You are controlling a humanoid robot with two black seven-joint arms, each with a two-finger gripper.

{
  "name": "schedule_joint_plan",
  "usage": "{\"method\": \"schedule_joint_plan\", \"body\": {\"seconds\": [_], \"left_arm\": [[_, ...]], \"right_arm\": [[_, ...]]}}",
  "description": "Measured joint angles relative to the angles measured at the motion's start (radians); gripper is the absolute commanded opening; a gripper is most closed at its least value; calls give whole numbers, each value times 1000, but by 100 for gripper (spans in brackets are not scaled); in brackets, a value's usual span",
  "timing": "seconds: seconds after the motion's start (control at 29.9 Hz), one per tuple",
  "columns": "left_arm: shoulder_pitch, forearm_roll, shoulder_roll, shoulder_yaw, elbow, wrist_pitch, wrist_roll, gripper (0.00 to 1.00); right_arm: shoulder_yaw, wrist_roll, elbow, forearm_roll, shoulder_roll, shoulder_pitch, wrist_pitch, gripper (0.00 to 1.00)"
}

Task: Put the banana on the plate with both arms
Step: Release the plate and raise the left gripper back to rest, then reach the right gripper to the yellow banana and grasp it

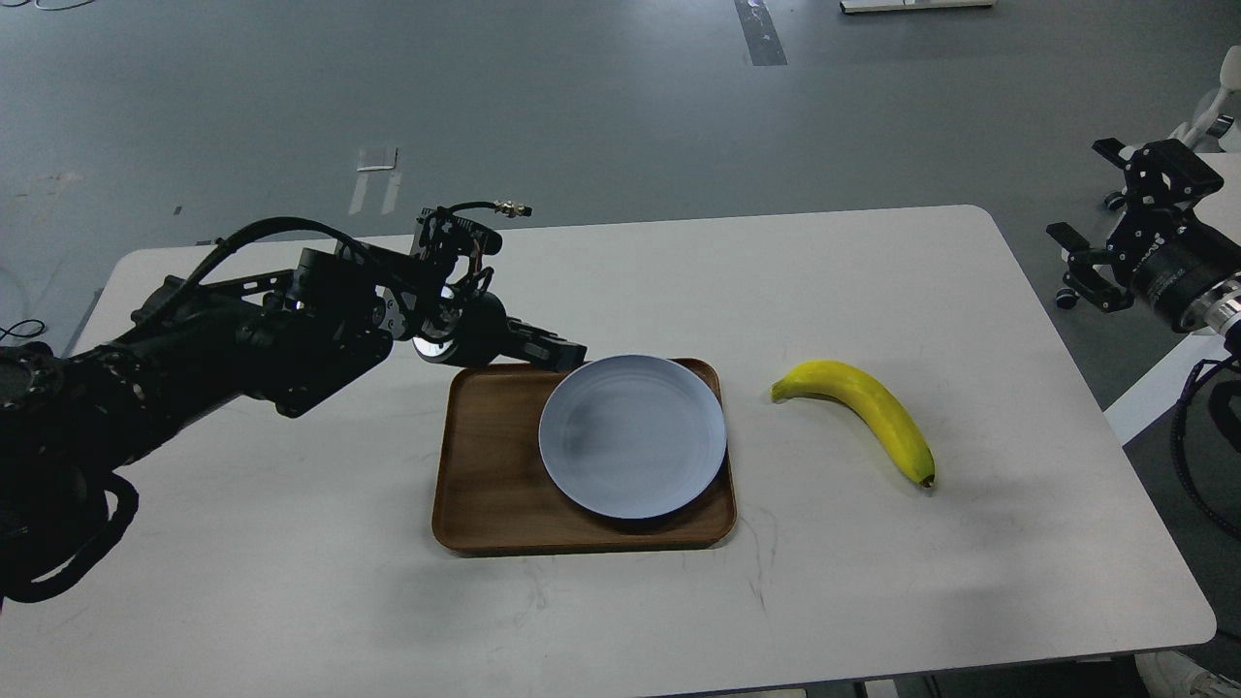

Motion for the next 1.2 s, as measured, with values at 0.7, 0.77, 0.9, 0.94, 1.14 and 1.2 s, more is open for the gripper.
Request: {"method": "schedule_joint_plan", "body": {"seconds": [0.7, 0.77, 0.9, 0.94, 1.14, 1.2], "left_arm": [[335, -1290, 324, -391, 10, -28, 0, 100], [353, -1289, 321, -403, 10, -28, 0, 100], [358, -1289, 319, -411, 11, -28, 0, 100], [358, -1289, 319, -412, 11, -28, 0, 100], [346, -1290, 321, -415, 10, -28, 0, 100], [345, -1290, 323, -415, 9, -28, 0, 100]], "right_arm": [[-96, 0, 208, -796, -71, 189, 0, 100], [-170, 0, 224, -911, -71, 266, 0, 100], [-321, 0, 256, -1060, -42, 387, 0, 100], [-368, 0, 263, -1105, -25, 418, 0, 100], [-595, 0, 259, -1268, 95, 510, 0, 100], [-657, 0, 243, -1286, 128, 514, -5, 100]]}}
